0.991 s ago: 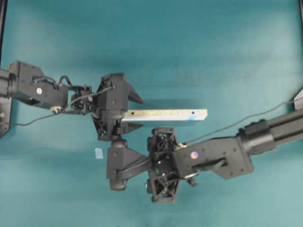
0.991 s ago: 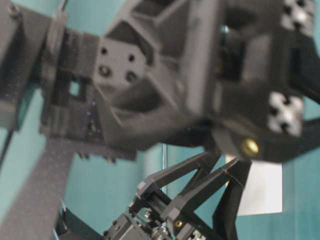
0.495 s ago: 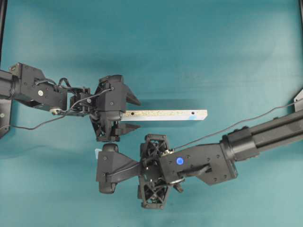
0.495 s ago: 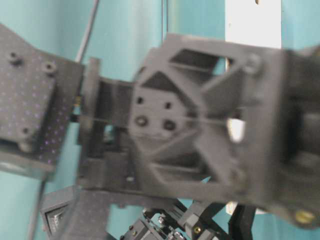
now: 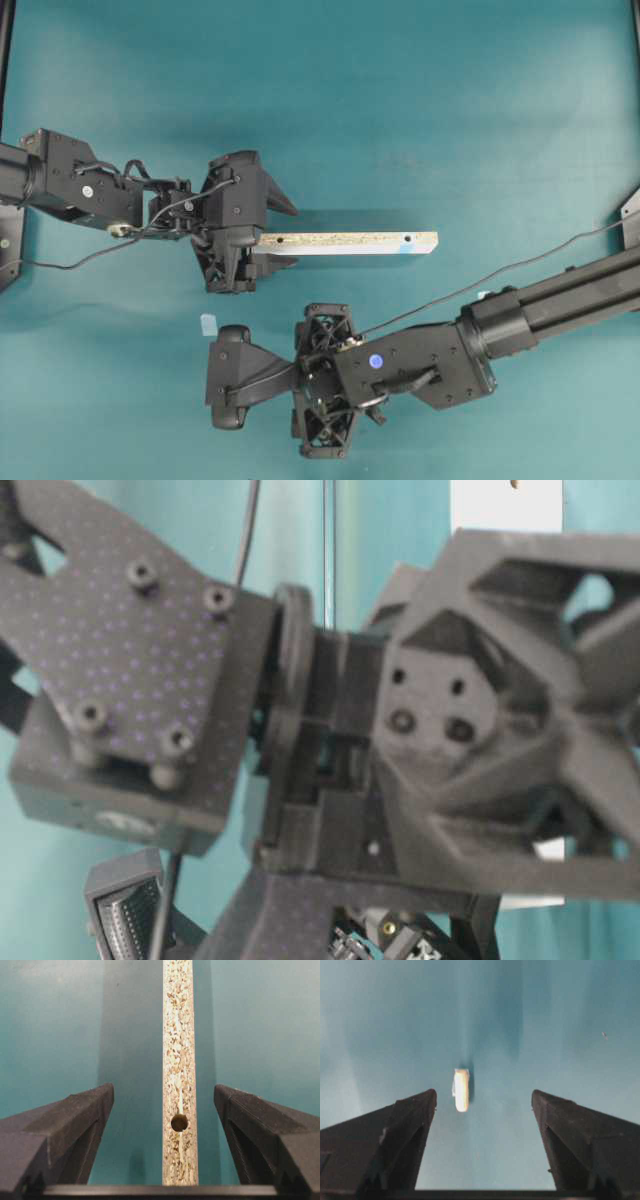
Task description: Insert the rod into the hole on the wooden board.
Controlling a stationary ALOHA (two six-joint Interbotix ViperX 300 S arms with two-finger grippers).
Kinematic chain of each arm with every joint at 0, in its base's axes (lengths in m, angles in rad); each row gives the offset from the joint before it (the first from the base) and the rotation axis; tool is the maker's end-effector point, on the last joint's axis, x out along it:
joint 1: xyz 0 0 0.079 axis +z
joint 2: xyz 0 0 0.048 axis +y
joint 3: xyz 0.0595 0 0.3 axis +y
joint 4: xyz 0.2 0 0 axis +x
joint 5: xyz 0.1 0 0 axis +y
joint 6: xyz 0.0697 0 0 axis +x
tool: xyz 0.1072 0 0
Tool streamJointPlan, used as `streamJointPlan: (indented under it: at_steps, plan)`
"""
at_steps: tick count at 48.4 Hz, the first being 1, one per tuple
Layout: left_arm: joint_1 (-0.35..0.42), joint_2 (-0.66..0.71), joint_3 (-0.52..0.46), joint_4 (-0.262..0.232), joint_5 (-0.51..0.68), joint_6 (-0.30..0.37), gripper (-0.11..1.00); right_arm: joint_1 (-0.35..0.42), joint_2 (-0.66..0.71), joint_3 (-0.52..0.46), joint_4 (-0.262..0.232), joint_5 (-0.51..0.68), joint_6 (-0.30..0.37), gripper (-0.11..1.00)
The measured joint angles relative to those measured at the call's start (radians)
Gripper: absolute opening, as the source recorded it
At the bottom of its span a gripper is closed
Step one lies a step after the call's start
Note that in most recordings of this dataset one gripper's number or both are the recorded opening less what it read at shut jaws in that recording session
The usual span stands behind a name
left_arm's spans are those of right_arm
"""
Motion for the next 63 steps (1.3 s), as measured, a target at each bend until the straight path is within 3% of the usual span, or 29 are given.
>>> streamJointPlan:
  at_steps: [26,43,63]
  plan:
    - [0.002,0.002,0.000,0.000,0.000,0.000,0.94,0.002,0.015,-0.002,-0.012,-0.048,-0.002,0.84]
    - [0.002,0.002,0.000,0.000,0.000,0.000,0.94,0.002,0.018,0.003,-0.011,-0.086,0.000,0.70]
    - [0.002,0.002,-0.002,0.000,0.000,0.000,0.94,0.023,0.046,0.005,-0.009,-0.089,0.005,0.70]
